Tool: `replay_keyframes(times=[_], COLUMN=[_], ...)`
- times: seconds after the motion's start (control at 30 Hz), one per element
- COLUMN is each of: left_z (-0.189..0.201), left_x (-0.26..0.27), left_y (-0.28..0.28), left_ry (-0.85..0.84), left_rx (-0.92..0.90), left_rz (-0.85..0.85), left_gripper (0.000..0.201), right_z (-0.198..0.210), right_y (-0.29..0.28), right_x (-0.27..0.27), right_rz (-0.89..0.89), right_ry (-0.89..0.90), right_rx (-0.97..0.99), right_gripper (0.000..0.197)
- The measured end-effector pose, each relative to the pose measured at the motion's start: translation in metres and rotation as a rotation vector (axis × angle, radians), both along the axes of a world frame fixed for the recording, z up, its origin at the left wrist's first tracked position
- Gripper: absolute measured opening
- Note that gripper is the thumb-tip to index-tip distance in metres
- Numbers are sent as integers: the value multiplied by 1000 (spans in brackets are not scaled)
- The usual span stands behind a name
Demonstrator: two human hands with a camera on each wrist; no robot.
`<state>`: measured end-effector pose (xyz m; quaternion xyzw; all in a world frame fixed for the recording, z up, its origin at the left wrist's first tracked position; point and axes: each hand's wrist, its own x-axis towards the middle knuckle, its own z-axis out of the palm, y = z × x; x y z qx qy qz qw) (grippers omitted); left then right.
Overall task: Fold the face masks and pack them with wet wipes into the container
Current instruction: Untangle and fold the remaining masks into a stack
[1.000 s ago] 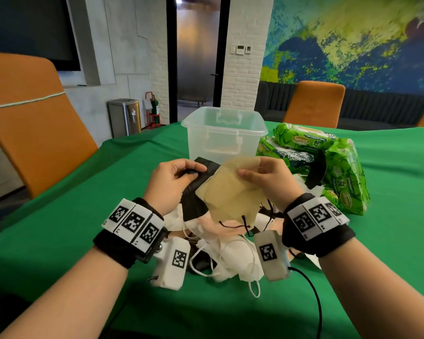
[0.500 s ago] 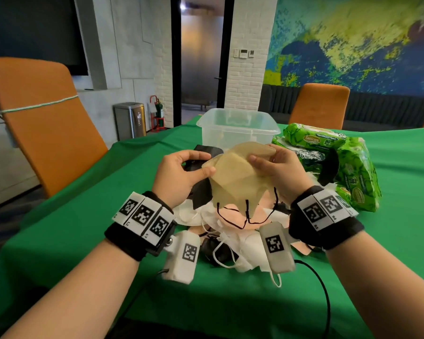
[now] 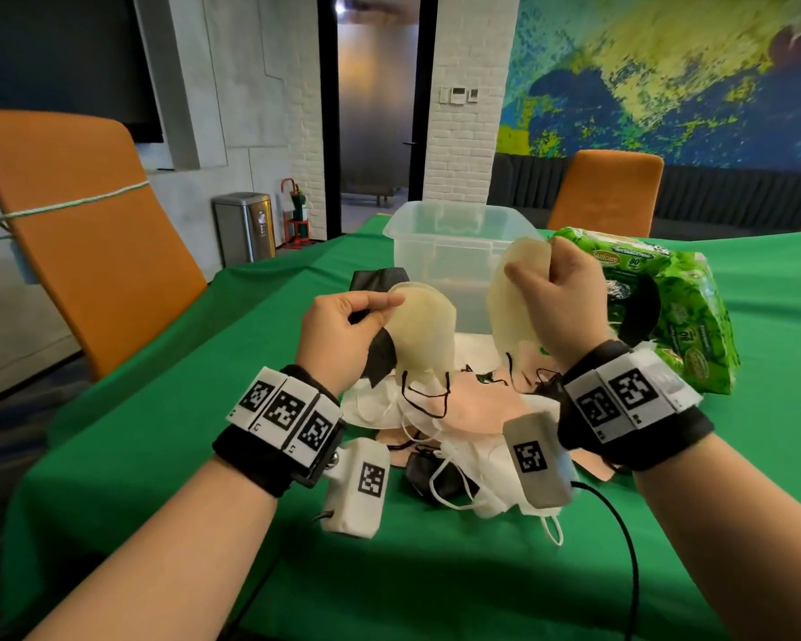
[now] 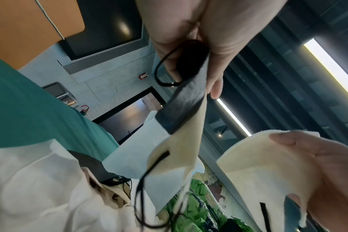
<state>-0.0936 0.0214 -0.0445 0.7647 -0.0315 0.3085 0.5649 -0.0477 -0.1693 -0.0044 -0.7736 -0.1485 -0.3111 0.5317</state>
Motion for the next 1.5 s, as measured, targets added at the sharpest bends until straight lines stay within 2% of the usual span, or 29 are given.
replay_keyframes(times=[0.13,0.3,0.37,0.43,0.5,0.63,0.73,0.83,0.9,1.0,1.13,1.23,1.5], left_z=[1,6,8,9,7,5,6,6,5,2,-1,-2,-7], left_x=[1,-4,-7,-12,-16,-18,-17,-15,-12,-6,0,3,12], left_y=[-8,-19,-23,-23,-22,-22,-23,-27,-28,-30,-32,-35,-40], left_ry=[-7,35,35,35,38,42,39,45,46,53,41,17,-27], left_rx=[-52,-156,-221,-332,-386,-265,-254,-298,-280,-207,-141,-132,-173], left_rz=[-48,-160,-188,-253,-308,-232,-233,-242,-228,-232,-235,-222,-135], left_gripper=[25,27,20,12,21,10,17,23,25,27,31,32,26], right_z=[-5,-11,-15,-16,-15,-14,-15,-16,-19,-20,-17,-18,-22], right_y=[19,34,34,33,30,22,14,5,-1,-9,-14,-17,-18], right_x=[-14,-19,-20,-22,-24,-22,-20,-15,-7,7,16,21,33], right_rz=[14,179,256,321,356,409,460,479,401,285,376,412,571], right_ry=[-100,-103,-118,-109,-84,-75,-61,-28,-29,-17,37,37,95], right_rx=[-262,-550,-589,-609,-656,-730,-757,-671,-573,-542,-330,-182,58], right_gripper=[25,26,29,22,12,19,22,18,22,27,13,10,24])
